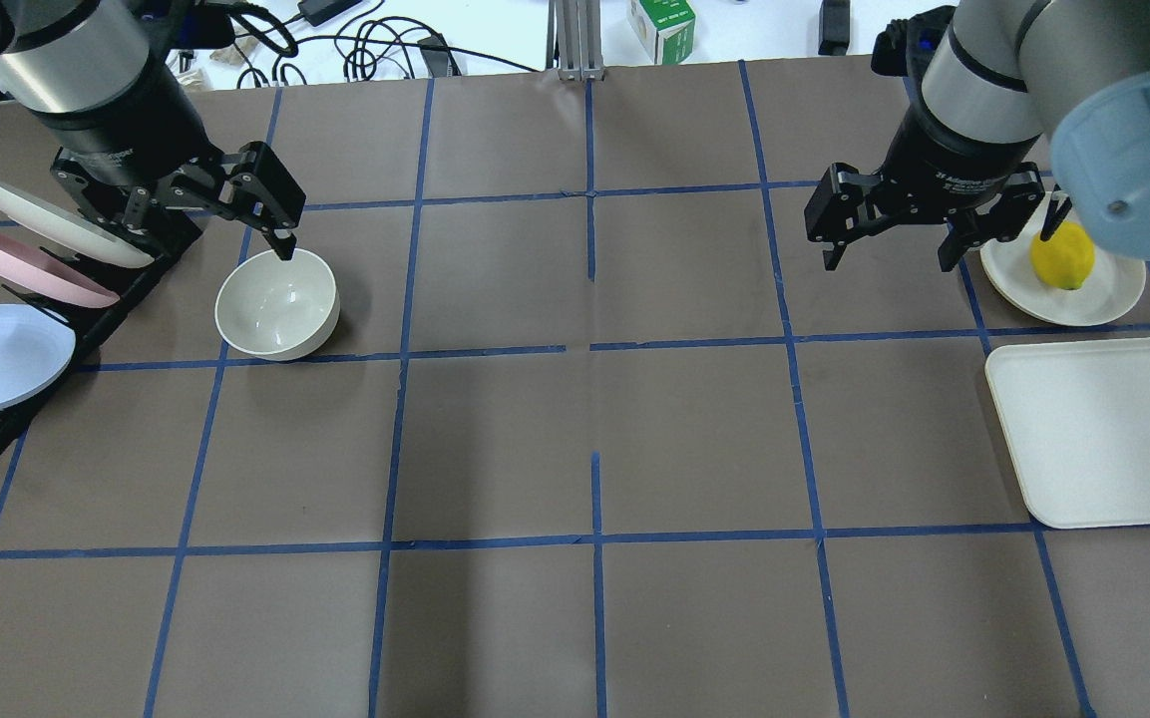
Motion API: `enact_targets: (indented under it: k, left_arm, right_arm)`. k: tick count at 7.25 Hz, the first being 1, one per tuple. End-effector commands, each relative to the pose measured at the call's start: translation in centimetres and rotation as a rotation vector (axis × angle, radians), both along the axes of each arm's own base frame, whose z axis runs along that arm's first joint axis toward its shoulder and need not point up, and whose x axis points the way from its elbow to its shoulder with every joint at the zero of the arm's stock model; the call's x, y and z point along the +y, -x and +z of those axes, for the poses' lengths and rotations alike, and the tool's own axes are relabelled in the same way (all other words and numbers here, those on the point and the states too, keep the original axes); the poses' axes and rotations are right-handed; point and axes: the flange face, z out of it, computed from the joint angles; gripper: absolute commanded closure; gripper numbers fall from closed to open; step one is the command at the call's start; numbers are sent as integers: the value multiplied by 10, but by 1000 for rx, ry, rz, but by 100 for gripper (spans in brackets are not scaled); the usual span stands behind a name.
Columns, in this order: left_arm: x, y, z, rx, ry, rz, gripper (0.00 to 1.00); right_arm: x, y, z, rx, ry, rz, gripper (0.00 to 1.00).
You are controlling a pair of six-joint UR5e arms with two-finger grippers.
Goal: Place bowl and put lemon in it
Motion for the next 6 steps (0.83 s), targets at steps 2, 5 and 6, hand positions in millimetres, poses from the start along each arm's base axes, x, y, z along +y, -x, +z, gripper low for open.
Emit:
enact_targets:
  k: [2,5,6]
  left_arm:
    - [-6,-22,0,-8,2,29,0]
    - [-80,-132,-94,27,-57,-25,0]
    - [-96,-141,-128,23,-49,-30,0]
  right_arm:
    - [1,0,-7,0,-5,1,0]
    - [1,3,-7,9,-4,10,0]
    - [0,13,-10,18,-13,-3,0]
